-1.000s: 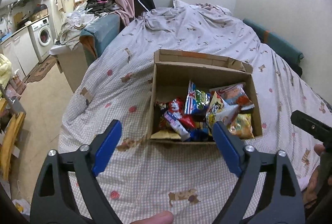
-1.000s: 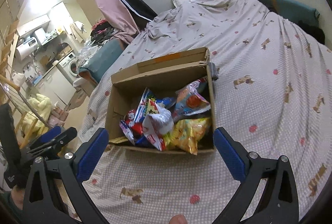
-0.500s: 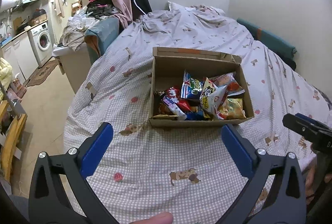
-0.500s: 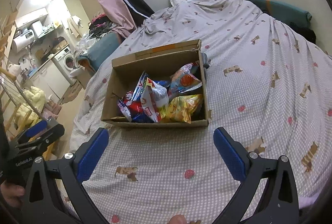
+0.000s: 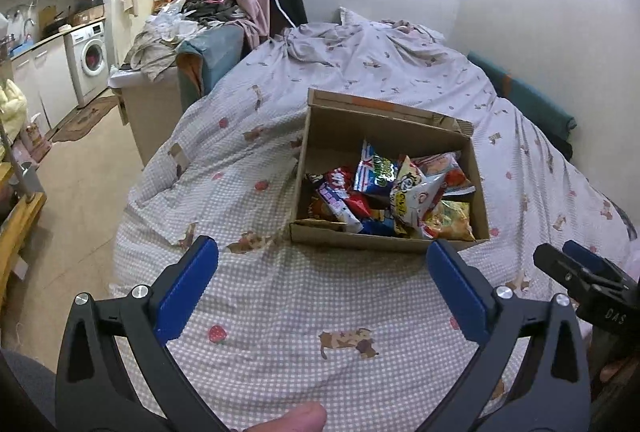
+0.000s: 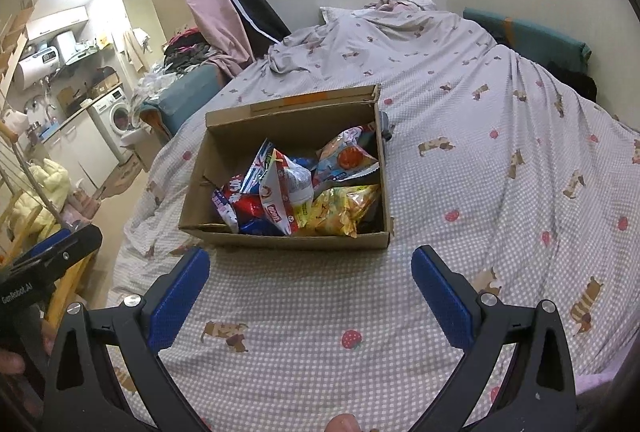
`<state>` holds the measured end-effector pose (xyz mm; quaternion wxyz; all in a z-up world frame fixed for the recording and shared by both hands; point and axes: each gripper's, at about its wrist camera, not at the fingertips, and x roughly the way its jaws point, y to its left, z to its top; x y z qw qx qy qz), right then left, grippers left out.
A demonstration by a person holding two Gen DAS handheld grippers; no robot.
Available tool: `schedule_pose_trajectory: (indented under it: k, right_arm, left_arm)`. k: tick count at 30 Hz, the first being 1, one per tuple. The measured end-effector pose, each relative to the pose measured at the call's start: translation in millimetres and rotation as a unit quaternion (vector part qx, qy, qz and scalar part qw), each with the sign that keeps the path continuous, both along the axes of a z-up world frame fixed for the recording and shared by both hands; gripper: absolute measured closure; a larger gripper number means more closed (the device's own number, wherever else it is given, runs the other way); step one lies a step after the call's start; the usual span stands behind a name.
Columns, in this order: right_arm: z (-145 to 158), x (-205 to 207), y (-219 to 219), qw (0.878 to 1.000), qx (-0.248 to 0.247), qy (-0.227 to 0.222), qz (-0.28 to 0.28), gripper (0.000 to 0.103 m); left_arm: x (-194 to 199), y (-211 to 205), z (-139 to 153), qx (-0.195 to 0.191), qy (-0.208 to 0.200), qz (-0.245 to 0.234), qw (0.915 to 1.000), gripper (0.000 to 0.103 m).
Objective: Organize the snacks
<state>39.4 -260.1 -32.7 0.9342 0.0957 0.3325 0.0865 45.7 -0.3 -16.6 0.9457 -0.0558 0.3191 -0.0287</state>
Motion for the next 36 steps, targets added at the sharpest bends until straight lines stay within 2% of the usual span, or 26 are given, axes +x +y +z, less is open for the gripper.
schedule_pose_trajectory:
  k: [8,36]
  right_arm:
    - [-0.6,1.3,7.0,1.000,-0.020,-0.008,0.003,0.000]
    - [-0.7,0.3,5.9,1.000,-0.023,-0.012,-0.003,0.000]
  left_arm:
    - [-1.7,-3.5,-0.2,0.008,-0.001,-0.006,0.9999,0.000]
    - [-2.6,-7.7,-0.1,0.010,-0.001,-0.013,0.9999,0.000]
